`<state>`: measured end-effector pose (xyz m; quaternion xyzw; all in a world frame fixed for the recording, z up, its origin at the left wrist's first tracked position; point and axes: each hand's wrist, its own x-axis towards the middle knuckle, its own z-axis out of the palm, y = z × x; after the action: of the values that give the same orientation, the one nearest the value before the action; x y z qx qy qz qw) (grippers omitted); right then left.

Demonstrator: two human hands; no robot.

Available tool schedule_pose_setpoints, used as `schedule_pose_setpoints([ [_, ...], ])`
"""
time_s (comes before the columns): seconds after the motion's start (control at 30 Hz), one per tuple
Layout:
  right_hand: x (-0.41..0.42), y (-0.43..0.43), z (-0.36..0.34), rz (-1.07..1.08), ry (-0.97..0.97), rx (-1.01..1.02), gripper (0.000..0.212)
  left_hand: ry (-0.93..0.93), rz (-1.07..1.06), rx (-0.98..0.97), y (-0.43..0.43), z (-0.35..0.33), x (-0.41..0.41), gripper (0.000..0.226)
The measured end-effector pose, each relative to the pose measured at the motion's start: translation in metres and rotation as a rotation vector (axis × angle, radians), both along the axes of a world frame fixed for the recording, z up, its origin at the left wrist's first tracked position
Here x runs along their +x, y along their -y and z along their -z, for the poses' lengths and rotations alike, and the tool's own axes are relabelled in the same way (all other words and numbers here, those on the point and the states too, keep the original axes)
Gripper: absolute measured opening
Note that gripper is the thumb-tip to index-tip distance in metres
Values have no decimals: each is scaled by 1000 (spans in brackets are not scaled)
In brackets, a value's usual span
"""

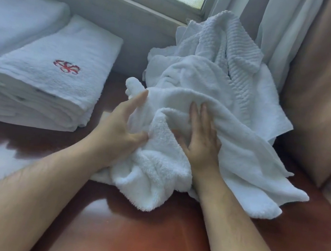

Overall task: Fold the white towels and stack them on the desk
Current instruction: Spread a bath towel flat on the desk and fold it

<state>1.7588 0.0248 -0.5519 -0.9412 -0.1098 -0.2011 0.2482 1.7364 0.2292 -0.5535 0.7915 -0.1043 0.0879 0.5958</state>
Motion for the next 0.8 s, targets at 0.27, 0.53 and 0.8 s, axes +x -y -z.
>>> schedule_pose_setpoints([
  [0.27, -29, -9, -7, 122, 182, -104, 36, 50, -60, 250, 13, -12, -28, 83],
  [0.53, -105, -24, -23, -186, -220, -15, 24, 71, -34, 495, -57, -34, -107, 85],
  [0.8, -138, -40, -40, 184, -310, -403, 63, 375, -485, 1141, -42, -56, -152, 70],
])
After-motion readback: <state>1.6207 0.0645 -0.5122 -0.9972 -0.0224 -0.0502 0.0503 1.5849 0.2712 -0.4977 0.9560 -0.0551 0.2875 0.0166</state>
